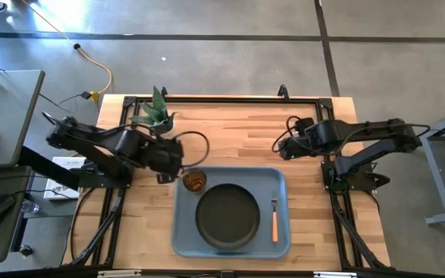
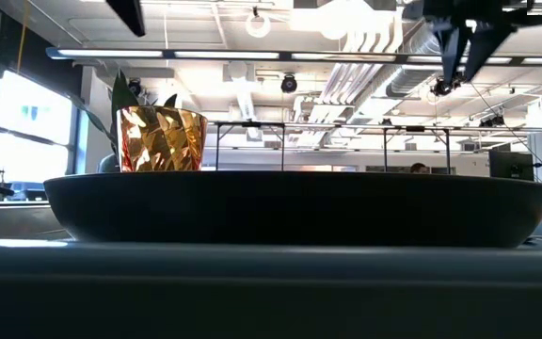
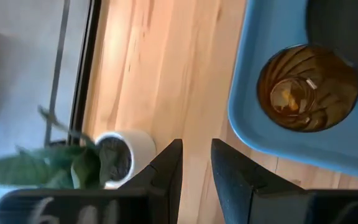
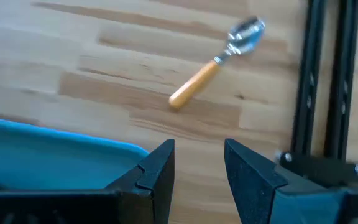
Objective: Pick and place plate/cup/fork/spoon on tray
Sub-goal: Put the yellow spoon on the blue tray to the left of the yellow fork
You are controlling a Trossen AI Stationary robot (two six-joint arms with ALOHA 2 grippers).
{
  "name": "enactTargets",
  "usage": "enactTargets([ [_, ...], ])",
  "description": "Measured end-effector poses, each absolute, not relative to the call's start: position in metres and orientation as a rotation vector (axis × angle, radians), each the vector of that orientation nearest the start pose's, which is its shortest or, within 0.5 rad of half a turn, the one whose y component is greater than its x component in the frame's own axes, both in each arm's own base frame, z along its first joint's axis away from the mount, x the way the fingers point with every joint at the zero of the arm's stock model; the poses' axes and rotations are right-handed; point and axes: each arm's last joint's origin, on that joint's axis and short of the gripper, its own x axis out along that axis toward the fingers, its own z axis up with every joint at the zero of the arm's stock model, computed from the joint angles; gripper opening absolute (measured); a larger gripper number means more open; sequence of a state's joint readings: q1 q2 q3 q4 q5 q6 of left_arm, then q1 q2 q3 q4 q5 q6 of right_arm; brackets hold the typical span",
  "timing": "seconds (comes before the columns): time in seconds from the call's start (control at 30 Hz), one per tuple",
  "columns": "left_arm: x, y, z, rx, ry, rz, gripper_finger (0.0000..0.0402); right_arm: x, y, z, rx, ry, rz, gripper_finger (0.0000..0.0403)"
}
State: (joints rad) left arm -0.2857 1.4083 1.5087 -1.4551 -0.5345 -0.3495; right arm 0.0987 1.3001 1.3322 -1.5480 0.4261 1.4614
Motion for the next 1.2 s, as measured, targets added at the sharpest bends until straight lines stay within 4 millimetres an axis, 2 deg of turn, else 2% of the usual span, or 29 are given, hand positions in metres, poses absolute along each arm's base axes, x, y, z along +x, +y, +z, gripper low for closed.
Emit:
enactTargets([
  [0.27,0.194,-0.041,0.353,0.133,1.052,0.465,0.0074,0.196,-0.01,0.295,0.92,0.958,-1.324,0.0131],
  [0.7,0.159,-0.024,0.345,0.138,0.876,0.682,0.0074,0.2,-0.056,0.237,1.13,0.906,-1.348,0.0131],
  [0.97,0.148,-0.013,0.347,0.135,0.786,0.819,0.0074,0.192,-0.079,0.203,1.267,0.81,-1.388,0.0131],
  [1.2,0.146,-0.005,0.348,0.154,0.796,0.861,0.0074,0.185,-0.093,0.181,1.367,0.688,-1.422,0.0131],
])
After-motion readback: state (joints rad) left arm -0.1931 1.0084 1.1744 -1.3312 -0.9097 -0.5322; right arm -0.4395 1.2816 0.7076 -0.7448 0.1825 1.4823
